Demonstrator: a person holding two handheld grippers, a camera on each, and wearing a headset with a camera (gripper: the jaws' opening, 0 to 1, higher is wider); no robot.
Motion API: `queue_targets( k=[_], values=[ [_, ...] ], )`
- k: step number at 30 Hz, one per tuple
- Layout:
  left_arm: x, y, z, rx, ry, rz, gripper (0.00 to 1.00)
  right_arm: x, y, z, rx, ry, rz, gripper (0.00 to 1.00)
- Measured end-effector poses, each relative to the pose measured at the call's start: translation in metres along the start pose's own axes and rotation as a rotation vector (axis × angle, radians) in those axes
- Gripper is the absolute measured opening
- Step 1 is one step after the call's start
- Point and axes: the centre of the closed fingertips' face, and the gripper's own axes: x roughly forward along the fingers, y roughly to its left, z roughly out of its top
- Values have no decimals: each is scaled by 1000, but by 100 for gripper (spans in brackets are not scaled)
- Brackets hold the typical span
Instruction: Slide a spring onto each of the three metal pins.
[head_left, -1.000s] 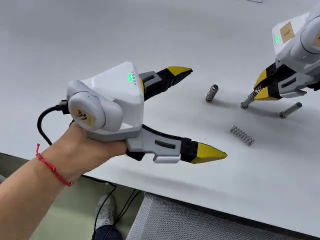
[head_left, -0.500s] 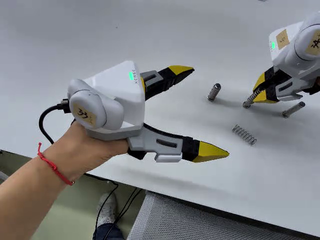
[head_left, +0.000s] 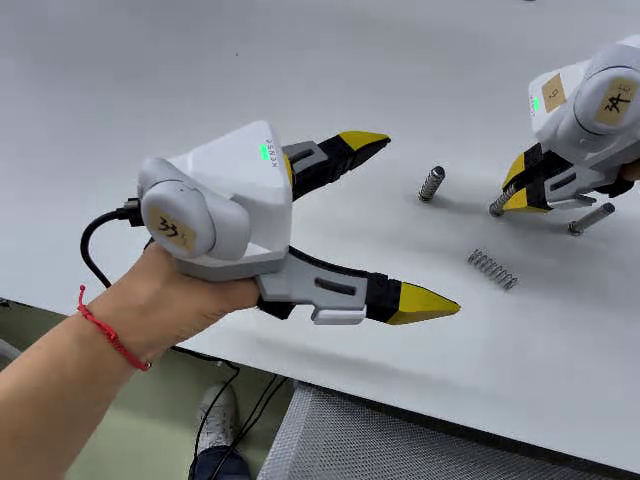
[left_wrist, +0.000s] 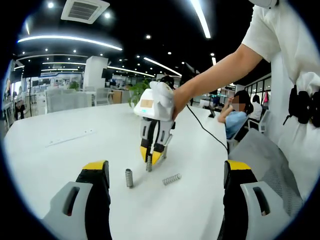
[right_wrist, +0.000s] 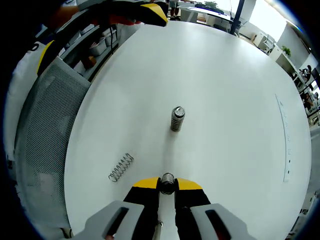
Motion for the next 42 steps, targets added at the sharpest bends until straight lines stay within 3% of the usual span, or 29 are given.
queue_targets(
  k=[14,26,42],
  values=[
    [-1,-1,0,6,10,-4,94,-2,1,1,21,-18,-8,11],
    [0,-4,4,17,17,-15,94,-15,0,4,53,-59,-26,15],
    [1,-11,11,58,38,-52,92,-60,7,7,147,-186,-124,25]
  ],
)
